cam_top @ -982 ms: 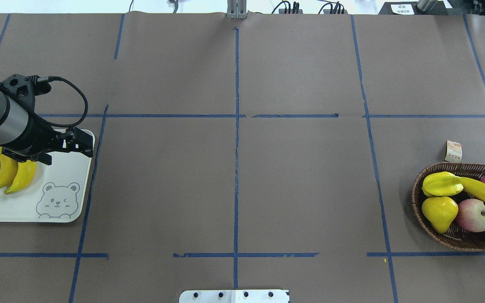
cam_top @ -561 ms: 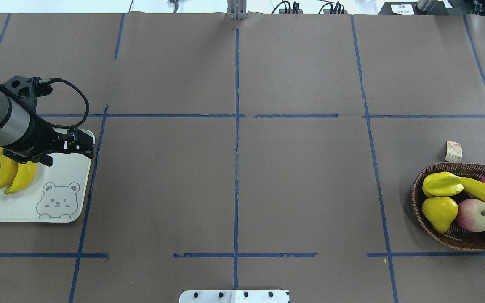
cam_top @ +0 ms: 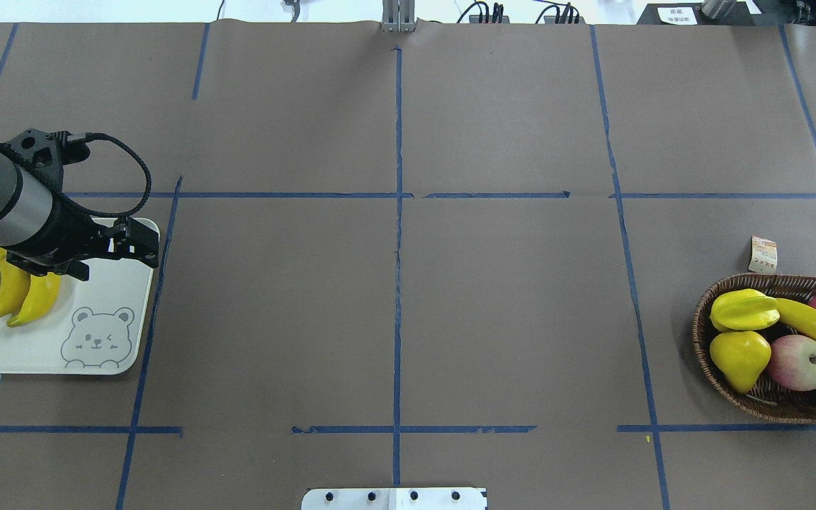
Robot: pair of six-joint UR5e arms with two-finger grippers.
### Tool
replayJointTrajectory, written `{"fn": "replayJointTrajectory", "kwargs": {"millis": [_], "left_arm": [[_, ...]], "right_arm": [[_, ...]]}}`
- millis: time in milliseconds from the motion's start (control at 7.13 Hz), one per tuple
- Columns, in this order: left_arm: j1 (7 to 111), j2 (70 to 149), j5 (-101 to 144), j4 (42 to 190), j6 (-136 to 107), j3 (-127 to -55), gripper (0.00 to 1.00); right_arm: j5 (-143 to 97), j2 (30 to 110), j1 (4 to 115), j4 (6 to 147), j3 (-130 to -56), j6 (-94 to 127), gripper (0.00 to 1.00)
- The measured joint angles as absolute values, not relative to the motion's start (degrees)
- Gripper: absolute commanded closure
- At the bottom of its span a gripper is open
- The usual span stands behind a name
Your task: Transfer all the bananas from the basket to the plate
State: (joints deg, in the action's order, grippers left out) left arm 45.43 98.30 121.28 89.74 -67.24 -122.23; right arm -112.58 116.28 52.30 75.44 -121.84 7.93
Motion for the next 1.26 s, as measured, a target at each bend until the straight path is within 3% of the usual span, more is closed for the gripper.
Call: {"fn": "replayJointTrajectory", "kwargs": {"millis": [421, 561, 842, 982, 1263], "left_arm": [[45.04, 98.31, 121.29, 89.74, -67.24, -122.20, 0.00], [45.02, 98.32, 121.29, 89.74, -67.21, -122.19, 0.00], [45.00, 98.27, 121.29, 89.74, -67.16, -122.17, 0.00], [45.00, 98.27, 121.29, 89.74, -67.15, -122.09, 0.00], [44.94, 98.26, 121.29, 89.74, -67.15, -121.94, 0.00]], "right_arm": [[-114.49, 116.07, 50.22, 75.60, -119.81, 8.88, 0.07], [-114.41, 115.88, 48.66, 75.60, -118.95, 8.87, 0.14], [-113.93, 115.55, 46.60, 75.64, -118.25, 8.44, 0.45], [-113.68, 115.49, 46.16, 75.69, -118.06, 8.21, 0.52], [-111.93, 115.21, 45.68, 75.99, -117.56, 7.33, 0.56]]}}
